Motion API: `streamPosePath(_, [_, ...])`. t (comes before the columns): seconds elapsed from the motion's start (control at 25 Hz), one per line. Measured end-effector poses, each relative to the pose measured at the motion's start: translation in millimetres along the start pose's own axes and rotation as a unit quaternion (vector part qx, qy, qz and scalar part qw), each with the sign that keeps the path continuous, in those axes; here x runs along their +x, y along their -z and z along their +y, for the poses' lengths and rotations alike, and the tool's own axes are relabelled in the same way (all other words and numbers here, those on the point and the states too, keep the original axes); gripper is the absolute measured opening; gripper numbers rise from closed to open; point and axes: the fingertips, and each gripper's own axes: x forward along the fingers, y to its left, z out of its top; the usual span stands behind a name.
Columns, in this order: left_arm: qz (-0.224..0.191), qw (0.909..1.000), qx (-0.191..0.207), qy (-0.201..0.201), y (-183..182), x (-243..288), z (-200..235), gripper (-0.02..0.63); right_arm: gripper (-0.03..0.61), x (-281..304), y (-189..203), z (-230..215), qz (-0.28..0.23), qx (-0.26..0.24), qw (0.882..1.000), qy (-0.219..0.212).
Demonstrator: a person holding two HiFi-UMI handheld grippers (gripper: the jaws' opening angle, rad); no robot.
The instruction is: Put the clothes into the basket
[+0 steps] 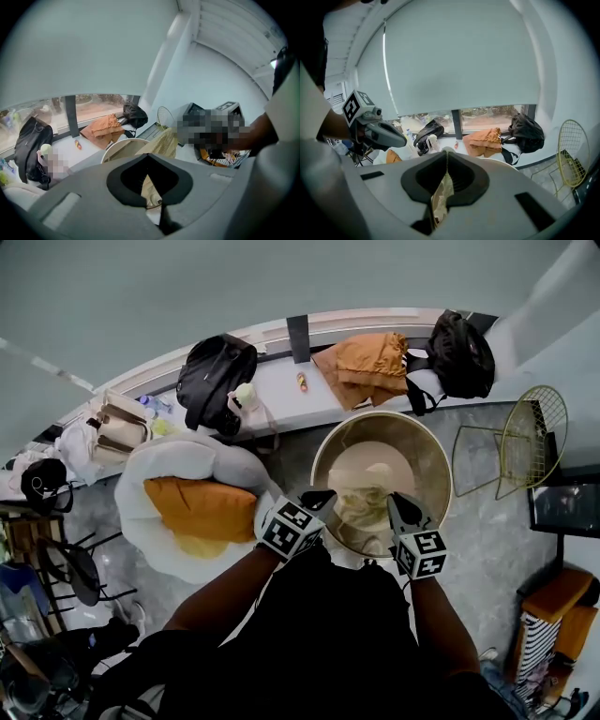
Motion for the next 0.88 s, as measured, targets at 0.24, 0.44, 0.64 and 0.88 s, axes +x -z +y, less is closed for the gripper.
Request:
streamPosePath(0.24, [-0.023, 0.9994, 0.014, -0.022, -15, -24, -8, 0.000, 0.026, -25, -41, 13, -0.052, -0.002, 0.998, -0.018])
streamPosePath(0.44, [-0.059, 0.9965, 0.005, -0.059, -31, -44, -18, 0.000, 0.026, -46, -65, 22, -0.079, -0.016, 0.995, -0.057])
streamPosePath(0.64, [-0.088, 0.9914, -0.026, -0.093, -25, -51, -47, 0.000, 0.026, -65, -62, 31, -0.084, -0.043, 0.991, -0.099])
streamPosePath(0.88, [-0.102, 0.9847, -0.055, -0.129, 3, -49, -109, 0.000, 0.026, -102, -36, 39, -0.079, -0.062, 0.983, -0.155])
